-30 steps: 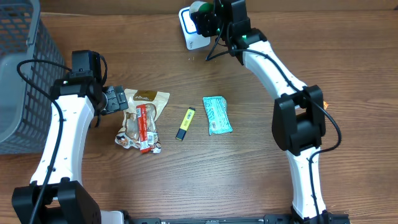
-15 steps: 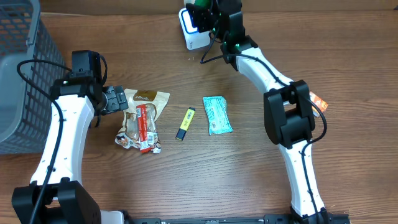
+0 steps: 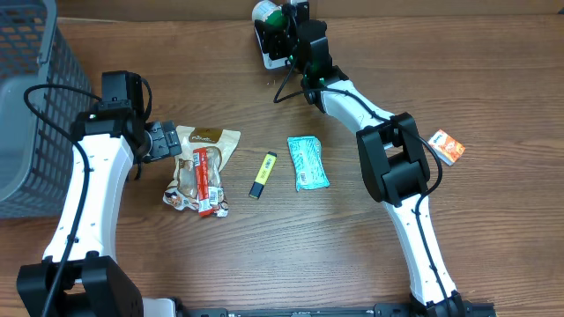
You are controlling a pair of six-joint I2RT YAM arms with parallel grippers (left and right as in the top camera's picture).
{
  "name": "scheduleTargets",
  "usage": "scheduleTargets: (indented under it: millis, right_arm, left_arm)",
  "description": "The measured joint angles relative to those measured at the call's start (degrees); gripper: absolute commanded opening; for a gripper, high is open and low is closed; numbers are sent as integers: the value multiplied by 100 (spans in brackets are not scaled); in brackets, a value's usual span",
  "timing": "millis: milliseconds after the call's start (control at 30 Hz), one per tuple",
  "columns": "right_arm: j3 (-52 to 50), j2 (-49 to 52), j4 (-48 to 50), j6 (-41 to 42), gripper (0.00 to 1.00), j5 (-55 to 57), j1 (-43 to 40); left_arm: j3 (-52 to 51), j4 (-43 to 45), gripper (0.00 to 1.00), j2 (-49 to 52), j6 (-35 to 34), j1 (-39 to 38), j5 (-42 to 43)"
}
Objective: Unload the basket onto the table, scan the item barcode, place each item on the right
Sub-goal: 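Carry the jar to the white scanner and hold it there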
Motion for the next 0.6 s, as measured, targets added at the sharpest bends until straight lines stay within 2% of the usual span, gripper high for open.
scheduleTargets:
  millis: [267, 467, 600]
  right_arm:
    - [0, 7, 52, -2, 4, 11, 0]
    - [-2, -2, 555, 0, 4, 4, -24]
    - [-2, -197, -26, -2, 4, -4, -55]
  left_arm:
    - [0, 0, 100, 0, 0, 0, 0]
    - [0, 0, 100, 0, 0, 0, 0]
    - [0, 0, 100, 0, 0, 0, 2]
